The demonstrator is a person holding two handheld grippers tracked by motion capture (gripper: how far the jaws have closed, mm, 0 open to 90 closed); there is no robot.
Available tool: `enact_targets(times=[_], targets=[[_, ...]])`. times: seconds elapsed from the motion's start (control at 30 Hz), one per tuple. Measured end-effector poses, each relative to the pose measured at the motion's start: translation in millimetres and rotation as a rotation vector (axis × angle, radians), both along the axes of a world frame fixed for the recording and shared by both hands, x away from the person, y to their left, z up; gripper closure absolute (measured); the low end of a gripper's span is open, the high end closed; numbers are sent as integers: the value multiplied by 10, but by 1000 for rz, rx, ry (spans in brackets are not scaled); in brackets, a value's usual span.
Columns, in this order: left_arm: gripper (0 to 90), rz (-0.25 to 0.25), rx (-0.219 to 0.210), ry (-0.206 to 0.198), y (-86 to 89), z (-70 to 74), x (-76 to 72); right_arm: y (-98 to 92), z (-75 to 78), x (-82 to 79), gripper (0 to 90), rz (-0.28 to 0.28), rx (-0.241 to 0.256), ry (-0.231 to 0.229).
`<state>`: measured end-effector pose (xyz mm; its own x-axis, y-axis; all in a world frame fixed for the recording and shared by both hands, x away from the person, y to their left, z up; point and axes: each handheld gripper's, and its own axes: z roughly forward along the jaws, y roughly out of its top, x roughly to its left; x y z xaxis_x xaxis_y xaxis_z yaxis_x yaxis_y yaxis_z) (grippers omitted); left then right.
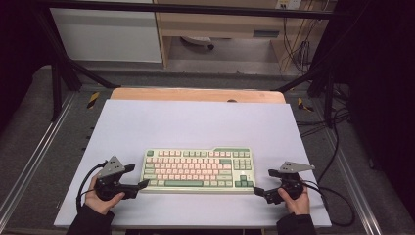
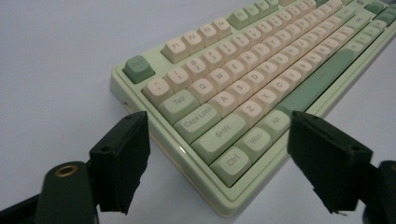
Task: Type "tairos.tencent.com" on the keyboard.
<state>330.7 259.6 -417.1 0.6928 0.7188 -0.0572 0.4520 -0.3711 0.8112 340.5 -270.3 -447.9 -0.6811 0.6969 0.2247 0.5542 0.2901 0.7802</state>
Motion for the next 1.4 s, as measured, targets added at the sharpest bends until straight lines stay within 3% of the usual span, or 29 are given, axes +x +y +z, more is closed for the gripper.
enact_targets(times=[0.43,0.8,1.07,1.4], targets=[[510,-6,-28,9,-157,98,39,0,1,0,4,1,1,-1],[723,-34,-21,17,-377,162,117,1,-1,-1,4,2,-4,3],[801,-73,8,40,-560,147,174,4,-3,-1,4,1,-6,5],[898,-97,12,46,-753,149,251,5,-4,0,4,1,-6,5]])
